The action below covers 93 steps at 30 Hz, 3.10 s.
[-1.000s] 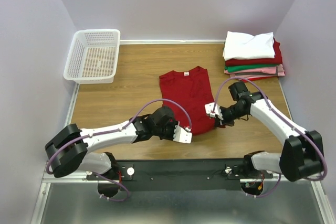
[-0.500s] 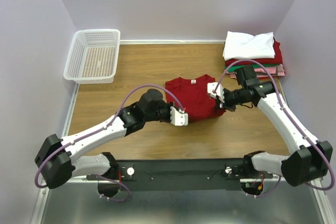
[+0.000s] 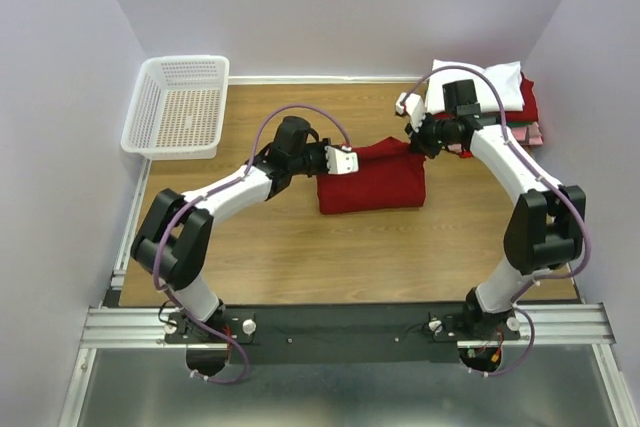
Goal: Fold and stack the t-shirts
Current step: Fold the tshirt, then neatly place the folded tshirt to the corner
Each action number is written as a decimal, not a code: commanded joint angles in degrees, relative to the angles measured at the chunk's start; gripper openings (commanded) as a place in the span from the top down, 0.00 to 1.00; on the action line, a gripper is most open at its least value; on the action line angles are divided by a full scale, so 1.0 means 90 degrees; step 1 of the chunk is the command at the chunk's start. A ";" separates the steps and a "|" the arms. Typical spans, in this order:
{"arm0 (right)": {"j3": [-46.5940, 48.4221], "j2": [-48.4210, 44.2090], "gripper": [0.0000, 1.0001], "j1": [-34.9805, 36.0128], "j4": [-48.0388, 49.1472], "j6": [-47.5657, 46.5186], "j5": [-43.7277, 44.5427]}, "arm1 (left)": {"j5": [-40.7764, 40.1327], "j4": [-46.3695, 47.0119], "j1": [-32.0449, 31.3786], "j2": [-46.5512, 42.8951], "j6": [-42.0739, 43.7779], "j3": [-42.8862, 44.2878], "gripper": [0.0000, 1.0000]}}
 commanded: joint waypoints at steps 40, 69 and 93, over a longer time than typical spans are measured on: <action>-0.1240 0.0254 0.00 -0.0115 0.2669 0.4770 0.0418 | -0.0220 0.0374 0.2674 -0.1592 -0.6263 0.0603 0.05; -0.0950 0.2566 0.31 0.0334 0.3530 0.7144 0.0215 | 0.0476 0.0531 0.2997 -0.4087 -0.6450 -0.2205 0.05; 0.2047 0.1796 0.99 0.0197 0.0279 0.4049 -0.0050 | 0.0545 0.0599 0.2997 -0.4439 -0.6411 -0.2263 0.04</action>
